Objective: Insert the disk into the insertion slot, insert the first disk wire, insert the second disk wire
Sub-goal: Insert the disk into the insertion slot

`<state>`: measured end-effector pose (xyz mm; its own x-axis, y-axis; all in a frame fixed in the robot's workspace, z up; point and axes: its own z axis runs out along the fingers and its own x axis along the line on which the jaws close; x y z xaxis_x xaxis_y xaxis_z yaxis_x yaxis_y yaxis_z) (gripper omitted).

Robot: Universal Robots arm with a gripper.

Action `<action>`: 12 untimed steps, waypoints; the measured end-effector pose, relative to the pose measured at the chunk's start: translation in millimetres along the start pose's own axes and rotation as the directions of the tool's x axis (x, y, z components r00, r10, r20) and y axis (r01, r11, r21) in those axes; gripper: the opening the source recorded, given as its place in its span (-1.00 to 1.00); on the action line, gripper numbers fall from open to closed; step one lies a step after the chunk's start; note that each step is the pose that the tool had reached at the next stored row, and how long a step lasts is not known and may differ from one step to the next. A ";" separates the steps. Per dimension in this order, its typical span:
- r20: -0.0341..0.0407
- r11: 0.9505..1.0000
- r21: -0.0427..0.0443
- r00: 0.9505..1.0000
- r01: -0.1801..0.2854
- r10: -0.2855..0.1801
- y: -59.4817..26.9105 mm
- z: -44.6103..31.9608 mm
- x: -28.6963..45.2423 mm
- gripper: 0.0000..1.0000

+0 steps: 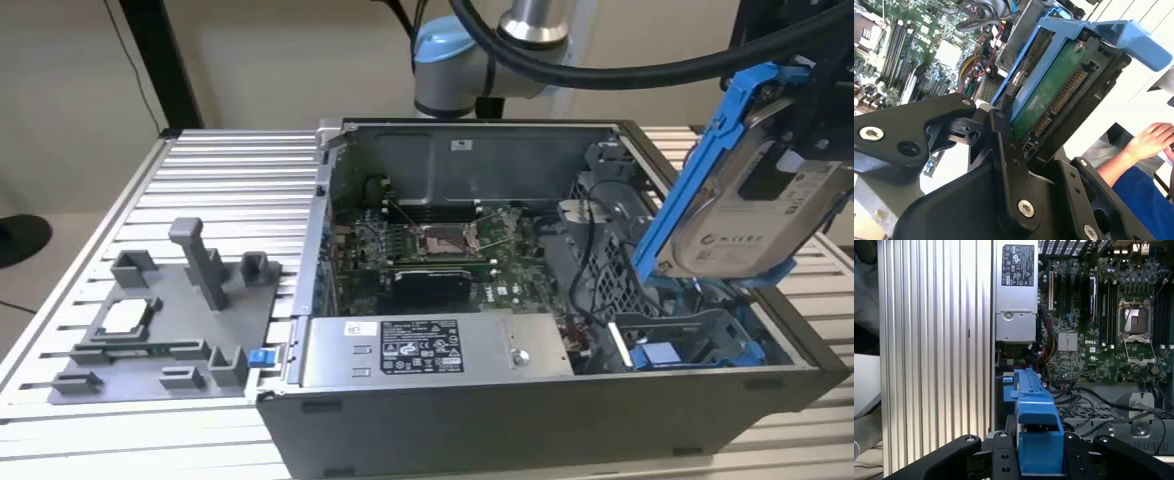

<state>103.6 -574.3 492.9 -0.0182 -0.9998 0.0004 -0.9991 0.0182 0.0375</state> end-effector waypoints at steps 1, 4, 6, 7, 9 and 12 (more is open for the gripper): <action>0.001 1.000 0.000 1.000 0.000 0.000 -0.6 1.7 0.4 -1.00; 0.002 1.000 0.000 1.000 0.000 0.000 -3.0 6.6 0.8 -1.00; 0.002 1.000 0.001 1.000 0.000 0.000 -4.0 8.6 0.8 -1.00; 0.002 1.000 0.002 1.000 0.000 0.000 -4.1 9.0 0.8 -1.00; 0.002 1.000 0.002 1.000 0.000 0.000 -4.1 9.1 0.8 -1.00; 0.002 1.000 0.003 1.000 0.000 0.000 -4.2 9.2 0.8 -1.00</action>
<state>107.4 -575.2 483.6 -0.0181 -0.9998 -0.0016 -0.9992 0.0180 0.0344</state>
